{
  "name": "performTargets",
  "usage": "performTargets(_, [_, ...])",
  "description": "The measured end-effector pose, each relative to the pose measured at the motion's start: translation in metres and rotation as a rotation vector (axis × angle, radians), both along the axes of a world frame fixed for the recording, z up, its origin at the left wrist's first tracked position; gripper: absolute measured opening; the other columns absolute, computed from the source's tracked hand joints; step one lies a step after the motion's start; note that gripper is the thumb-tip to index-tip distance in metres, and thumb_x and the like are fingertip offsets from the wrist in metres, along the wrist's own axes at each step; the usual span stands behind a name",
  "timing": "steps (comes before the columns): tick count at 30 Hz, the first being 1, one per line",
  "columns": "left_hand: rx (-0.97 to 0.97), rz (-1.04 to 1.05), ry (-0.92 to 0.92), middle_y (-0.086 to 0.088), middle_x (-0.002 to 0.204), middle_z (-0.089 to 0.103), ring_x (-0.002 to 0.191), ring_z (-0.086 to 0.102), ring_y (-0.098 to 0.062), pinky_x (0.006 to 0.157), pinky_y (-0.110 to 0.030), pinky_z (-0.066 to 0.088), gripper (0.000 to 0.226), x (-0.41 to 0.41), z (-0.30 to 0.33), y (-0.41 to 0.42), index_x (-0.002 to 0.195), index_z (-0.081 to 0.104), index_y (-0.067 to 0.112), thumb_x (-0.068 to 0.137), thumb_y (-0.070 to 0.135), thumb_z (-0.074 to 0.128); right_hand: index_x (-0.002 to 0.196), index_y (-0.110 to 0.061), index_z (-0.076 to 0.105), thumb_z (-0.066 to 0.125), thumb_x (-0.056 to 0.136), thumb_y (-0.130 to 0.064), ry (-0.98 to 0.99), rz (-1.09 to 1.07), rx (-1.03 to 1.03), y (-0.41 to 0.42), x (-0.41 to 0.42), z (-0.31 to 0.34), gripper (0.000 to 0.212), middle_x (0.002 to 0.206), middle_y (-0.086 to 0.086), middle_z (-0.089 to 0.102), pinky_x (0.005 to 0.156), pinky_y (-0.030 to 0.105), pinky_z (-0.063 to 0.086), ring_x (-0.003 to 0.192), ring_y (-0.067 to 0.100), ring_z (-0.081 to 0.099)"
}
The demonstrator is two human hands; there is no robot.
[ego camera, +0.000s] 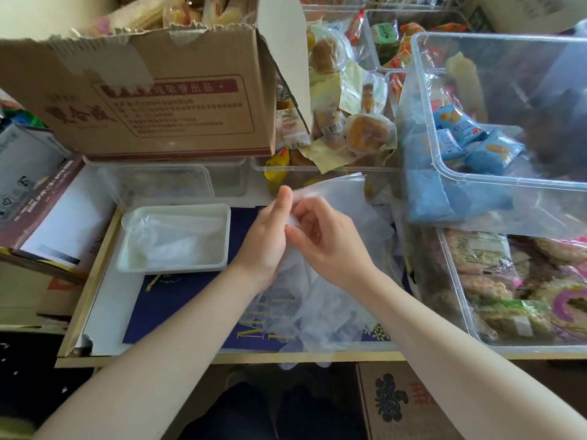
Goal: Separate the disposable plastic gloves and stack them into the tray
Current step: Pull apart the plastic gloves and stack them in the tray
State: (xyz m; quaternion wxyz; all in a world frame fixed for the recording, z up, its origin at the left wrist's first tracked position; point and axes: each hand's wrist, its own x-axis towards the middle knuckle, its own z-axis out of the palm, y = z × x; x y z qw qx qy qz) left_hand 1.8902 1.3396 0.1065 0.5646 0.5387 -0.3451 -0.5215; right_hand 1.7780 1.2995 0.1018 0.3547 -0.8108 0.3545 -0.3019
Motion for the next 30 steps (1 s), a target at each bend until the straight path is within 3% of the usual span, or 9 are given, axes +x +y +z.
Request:
performTargets(3, [-0.009,-0.119,-0.039,-0.007,0.115,0.065,0.11,0.061,-0.022,0.093,-0.036,0.049,0.086,0.007,0.002,0.003,0.119,0.06,0.016,0.059,0.077,0.064,0.113,-0.01,0.056,0.036,0.081,-0.039,0.007,0.109,0.031,0.0,-0.009,0.003,0.048,0.094,-0.001,0.062,0.067,0.036,0.046,0.078,0.012,0.052])
performTargets(5, [0.01,-0.133,-0.121,-0.002,0.12,0.064,0.113,0.06,-0.016,0.093,-0.03,0.049,0.078,0.009,0.002,0.005,0.123,0.056,0.014,0.062,0.058,0.076,0.121,-0.012,0.057,0.032,0.077,-0.034,0.047,0.128,0.063,-0.002,-0.012,0.006,0.056,0.11,-0.001,0.061,0.073,0.032,0.046,0.087,0.012,0.055])
performTargets(8, [0.065,-0.03,-0.136,-0.008,0.115,0.067,0.11,0.061,-0.018,0.1,-0.037,0.046,0.023,0.01,0.006,0.004,0.114,0.062,0.012,0.094,0.016,0.051,0.115,-0.011,0.064,0.041,0.074,-0.014,0.042,0.142,0.048,-0.005,-0.015,0.008,0.047,0.097,-0.007,0.058,0.064,0.015,0.039,0.071,0.006,0.052])
performTargets(12, [0.09,-0.069,0.136,-0.009,0.106,0.071,0.1,0.066,-0.02,0.085,-0.028,0.054,0.035,0.024,0.013,0.007,0.11,0.065,0.007,0.1,0.007,0.031,0.093,-0.007,0.06,0.064,0.076,-0.015,-0.065,-0.285,-0.113,-0.017,-0.026,0.004,0.019,0.088,-0.003,0.052,0.066,0.014,0.034,0.071,0.008,0.048])
performTargets(14, [0.089,-0.121,0.185,-0.009,0.107,0.07,0.1,0.066,-0.02,0.082,-0.028,0.053,0.036,0.033,0.014,0.007,0.11,0.065,0.005,0.099,0.008,0.03,0.113,-0.009,0.051,0.073,0.073,-0.029,-0.07,-0.401,-0.082,-0.024,-0.032,0.006,0.05,0.109,0.001,0.048,0.085,0.015,0.033,0.098,0.014,0.047])
performTargets(17, [0.101,-0.16,0.173,-0.009,0.1,0.072,0.093,0.067,-0.02,0.078,-0.028,0.054,0.038,0.043,0.017,0.007,0.103,0.068,0.005,0.098,0.008,0.031,0.139,-0.017,0.035,0.077,0.072,-0.037,0.081,-0.207,0.161,-0.035,-0.033,0.013,0.082,0.135,-0.002,0.042,0.108,0.03,0.028,0.128,0.014,0.037])
performTargets(21, [0.112,-0.287,0.059,-0.004,0.09,0.073,0.084,0.068,-0.014,0.069,-0.022,0.053,0.038,0.048,0.023,0.008,0.099,0.069,0.008,0.097,0.003,0.031,0.119,-0.02,0.058,0.066,0.083,-0.036,0.047,-0.041,0.375,-0.038,-0.026,0.021,0.04,0.11,-0.005,0.064,0.097,0.033,0.045,0.105,0.01,0.058])
performTargets(25, [0.101,-0.31,0.007,-0.005,0.094,0.072,0.09,0.067,-0.017,0.076,-0.024,0.053,0.037,0.055,0.03,0.006,0.103,0.067,0.009,0.099,0.006,0.03,0.126,-0.016,0.054,0.07,0.074,-0.05,-0.043,-0.029,0.609,-0.043,-0.022,0.019,0.064,0.112,0.003,0.064,0.088,0.032,0.048,0.1,0.016,0.061])
performTargets(30, [0.056,-0.203,0.065,0.0,0.093,0.073,0.09,0.067,-0.01,0.073,-0.019,0.052,0.036,0.063,0.031,0.007,0.103,0.066,0.009,0.099,0.006,0.03,0.1,-0.009,0.069,0.082,0.063,-0.04,-0.121,0.12,0.868,-0.044,-0.029,0.013,0.049,0.094,0.013,0.067,0.075,0.038,0.049,0.083,0.028,0.061])
